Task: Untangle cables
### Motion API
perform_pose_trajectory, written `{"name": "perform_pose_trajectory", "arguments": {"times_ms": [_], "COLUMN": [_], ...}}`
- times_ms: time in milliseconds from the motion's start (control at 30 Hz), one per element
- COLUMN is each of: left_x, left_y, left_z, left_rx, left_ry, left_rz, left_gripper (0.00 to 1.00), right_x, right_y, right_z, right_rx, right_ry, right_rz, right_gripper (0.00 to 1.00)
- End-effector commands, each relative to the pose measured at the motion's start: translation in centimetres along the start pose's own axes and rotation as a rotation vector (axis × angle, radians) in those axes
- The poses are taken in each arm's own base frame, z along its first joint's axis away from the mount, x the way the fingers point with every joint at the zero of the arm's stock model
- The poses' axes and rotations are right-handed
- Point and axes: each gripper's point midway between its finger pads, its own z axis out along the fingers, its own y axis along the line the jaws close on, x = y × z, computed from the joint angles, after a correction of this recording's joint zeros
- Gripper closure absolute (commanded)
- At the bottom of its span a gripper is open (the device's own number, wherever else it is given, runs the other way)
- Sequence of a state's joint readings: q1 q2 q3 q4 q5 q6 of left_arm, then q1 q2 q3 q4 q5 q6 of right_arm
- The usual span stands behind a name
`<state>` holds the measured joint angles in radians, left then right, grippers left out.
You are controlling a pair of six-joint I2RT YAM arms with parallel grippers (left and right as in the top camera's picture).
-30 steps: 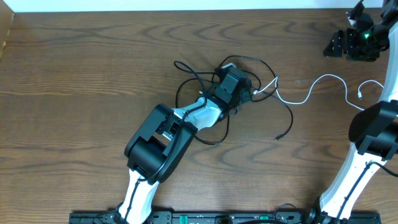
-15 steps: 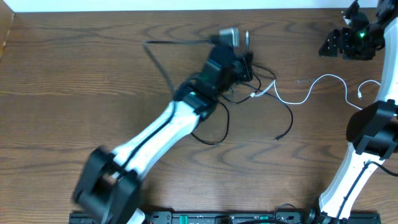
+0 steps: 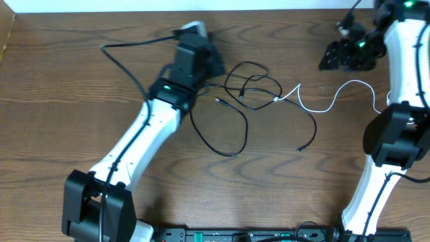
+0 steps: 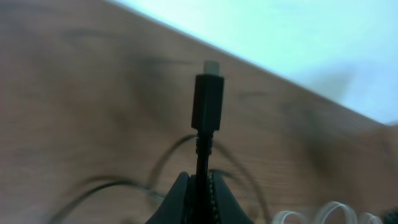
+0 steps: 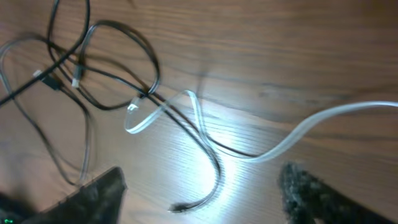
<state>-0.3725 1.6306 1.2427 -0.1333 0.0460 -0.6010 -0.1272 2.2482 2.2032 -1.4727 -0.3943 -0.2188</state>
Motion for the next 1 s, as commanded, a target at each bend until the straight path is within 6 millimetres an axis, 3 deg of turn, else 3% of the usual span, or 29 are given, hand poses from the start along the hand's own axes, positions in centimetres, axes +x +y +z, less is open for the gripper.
{"name": "perform_pose_trajectory", "arguments": {"times_ms": [0,200,400,567,733,800,833,867,900,967], "left_x": [-0.2,0.7,1.7,2.1,2.4,2.4,2.4,2.4,2.4,2.4], "left_y": [3.7,7.5,8.2,8.4,8.6,8.7,8.7,8.7,8.7,8.7], "left_z": [0.1,-0.5,-0.8,-0.9,-1.0,-1.0,-1.0,-1.0,-1.0,-1.0], "left_rx": [-0.099,-0.203,-0.233,-0.243,-0.253,-0.254,-0.254,-0.254,-0.254,-0.255], "left_ry": [0.028,0.1,0.14,0.155,0.168,0.17,0.17,0.17,0.17,0.17], "left_rz": [-0.018,-0.054,-0.052,-0.052,-0.053,-0.053,-0.053,-0.053,-0.053,-0.053], "left_gripper": [0.93,0.93,0.93,0.92,0.92,0.93,0.92,0.93,0.93,0.92], "right_x": [0.2,0.2,1.4,3.0,3.2,2.9,2.6,2.0,1.7,1.0], "right_y": [3.8,4.7,5.6,4.6,4.8,4.8,4.9,5.0,5.2,5.7], "right_z": [1.2,4.2,5.3,6.9,9.0,9.8,9.8,9.7,9.5,8.7], "right_rx": [-0.115,0.056,0.144,0.241,0.24,0.237,0.234,0.224,0.215,0.206], "right_ry": [0.003,0.037,0.077,0.123,0.114,0.097,0.086,0.061,0.052,0.031], "right_rz": [0.016,0.176,0.26,0.314,0.335,0.329,0.326,0.327,0.325,0.316], "right_gripper": [0.35,0.29,0.27,0.31,0.41,0.49,0.57,0.88,0.99,0.99]}}
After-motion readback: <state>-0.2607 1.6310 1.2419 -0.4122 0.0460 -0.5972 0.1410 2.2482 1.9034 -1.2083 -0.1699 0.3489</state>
